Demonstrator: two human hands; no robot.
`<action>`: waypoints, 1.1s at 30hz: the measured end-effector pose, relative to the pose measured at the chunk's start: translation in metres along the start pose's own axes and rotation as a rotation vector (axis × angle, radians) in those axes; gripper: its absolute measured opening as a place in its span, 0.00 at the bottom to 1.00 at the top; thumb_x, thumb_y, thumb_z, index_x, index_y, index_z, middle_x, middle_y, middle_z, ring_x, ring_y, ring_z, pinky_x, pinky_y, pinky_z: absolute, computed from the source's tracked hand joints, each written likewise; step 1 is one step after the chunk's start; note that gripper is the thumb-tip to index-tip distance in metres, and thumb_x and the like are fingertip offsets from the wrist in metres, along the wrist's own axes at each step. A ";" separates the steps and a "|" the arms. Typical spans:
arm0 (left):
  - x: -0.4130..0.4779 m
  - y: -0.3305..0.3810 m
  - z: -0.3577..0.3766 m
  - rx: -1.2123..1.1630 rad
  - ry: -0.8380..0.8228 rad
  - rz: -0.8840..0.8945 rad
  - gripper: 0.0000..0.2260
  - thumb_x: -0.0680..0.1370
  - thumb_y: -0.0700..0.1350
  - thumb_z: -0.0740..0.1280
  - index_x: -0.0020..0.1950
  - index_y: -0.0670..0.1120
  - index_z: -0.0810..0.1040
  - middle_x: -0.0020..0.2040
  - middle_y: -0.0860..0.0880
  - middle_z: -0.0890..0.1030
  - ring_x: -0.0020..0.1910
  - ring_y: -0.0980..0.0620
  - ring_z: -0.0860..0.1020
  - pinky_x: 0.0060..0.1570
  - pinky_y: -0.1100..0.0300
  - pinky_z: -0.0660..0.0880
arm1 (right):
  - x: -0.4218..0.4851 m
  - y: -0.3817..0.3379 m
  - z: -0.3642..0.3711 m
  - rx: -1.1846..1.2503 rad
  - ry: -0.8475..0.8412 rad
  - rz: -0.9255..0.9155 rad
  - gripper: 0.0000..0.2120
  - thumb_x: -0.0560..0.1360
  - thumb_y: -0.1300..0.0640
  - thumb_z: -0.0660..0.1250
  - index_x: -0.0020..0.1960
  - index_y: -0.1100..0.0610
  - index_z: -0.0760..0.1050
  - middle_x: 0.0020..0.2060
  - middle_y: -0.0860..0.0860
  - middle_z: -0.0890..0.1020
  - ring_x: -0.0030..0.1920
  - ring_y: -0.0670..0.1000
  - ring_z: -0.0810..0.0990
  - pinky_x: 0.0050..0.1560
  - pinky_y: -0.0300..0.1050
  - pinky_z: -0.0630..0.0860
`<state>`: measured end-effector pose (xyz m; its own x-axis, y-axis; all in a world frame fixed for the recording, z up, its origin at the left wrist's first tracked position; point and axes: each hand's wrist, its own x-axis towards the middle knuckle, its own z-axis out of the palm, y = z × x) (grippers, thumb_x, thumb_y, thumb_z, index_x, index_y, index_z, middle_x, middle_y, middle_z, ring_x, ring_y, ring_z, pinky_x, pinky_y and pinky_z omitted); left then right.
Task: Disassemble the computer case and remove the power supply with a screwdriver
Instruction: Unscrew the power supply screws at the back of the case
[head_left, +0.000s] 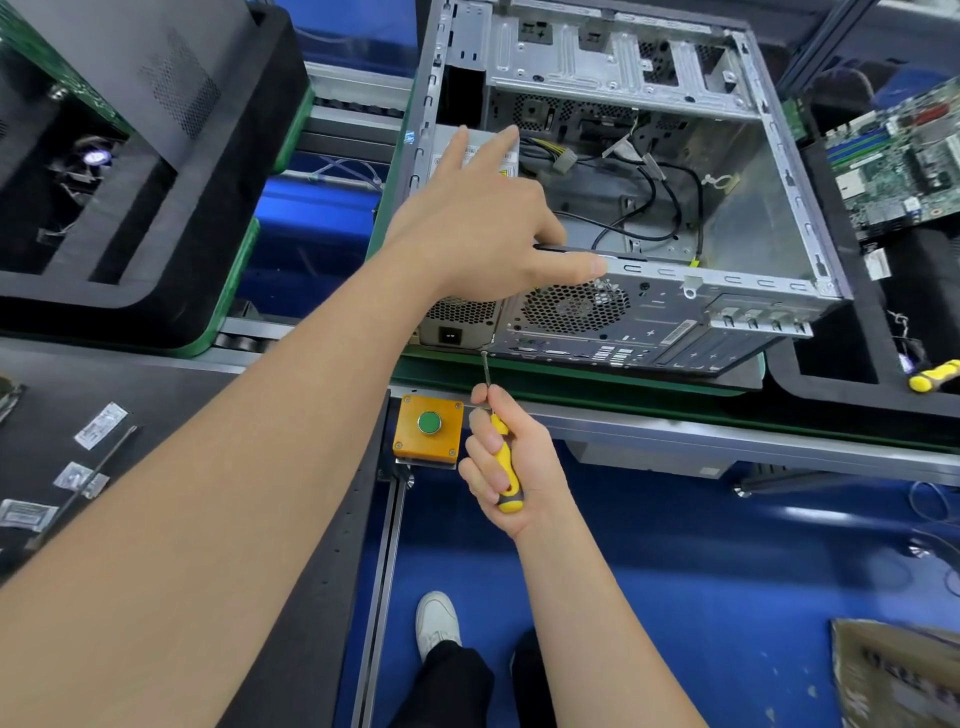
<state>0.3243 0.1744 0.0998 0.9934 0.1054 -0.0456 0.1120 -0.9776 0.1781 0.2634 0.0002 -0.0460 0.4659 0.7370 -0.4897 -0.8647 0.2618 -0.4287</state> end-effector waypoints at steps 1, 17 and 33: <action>0.000 0.000 0.000 -0.002 0.002 0.000 0.37 0.70 0.81 0.46 0.43 0.57 0.84 0.57 0.57 0.82 0.82 0.50 0.48 0.78 0.42 0.37 | -0.001 -0.001 0.001 -0.135 0.048 -0.039 0.11 0.87 0.53 0.62 0.52 0.59 0.77 0.29 0.52 0.71 0.18 0.48 0.64 0.18 0.39 0.60; -0.001 0.000 -0.002 0.001 -0.006 0.003 0.38 0.70 0.81 0.45 0.44 0.57 0.85 0.56 0.56 0.82 0.82 0.51 0.48 0.78 0.42 0.37 | 0.000 0.004 0.013 -1.298 0.519 -0.453 0.11 0.85 0.49 0.57 0.47 0.48 0.75 0.32 0.47 0.76 0.31 0.48 0.74 0.27 0.52 0.77; -0.003 0.002 -0.005 -0.019 -0.008 0.006 0.33 0.71 0.80 0.47 0.42 0.61 0.83 0.59 0.58 0.81 0.82 0.49 0.48 0.78 0.40 0.39 | -0.005 0.000 -0.002 -0.027 -0.051 0.091 0.12 0.87 0.47 0.61 0.54 0.56 0.75 0.30 0.52 0.72 0.20 0.47 0.65 0.21 0.38 0.67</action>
<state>0.3217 0.1728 0.1048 0.9938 0.0984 -0.0523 0.1069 -0.9745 0.1971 0.2614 -0.0047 -0.0452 0.3747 0.7877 -0.4889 -0.8974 0.1757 -0.4047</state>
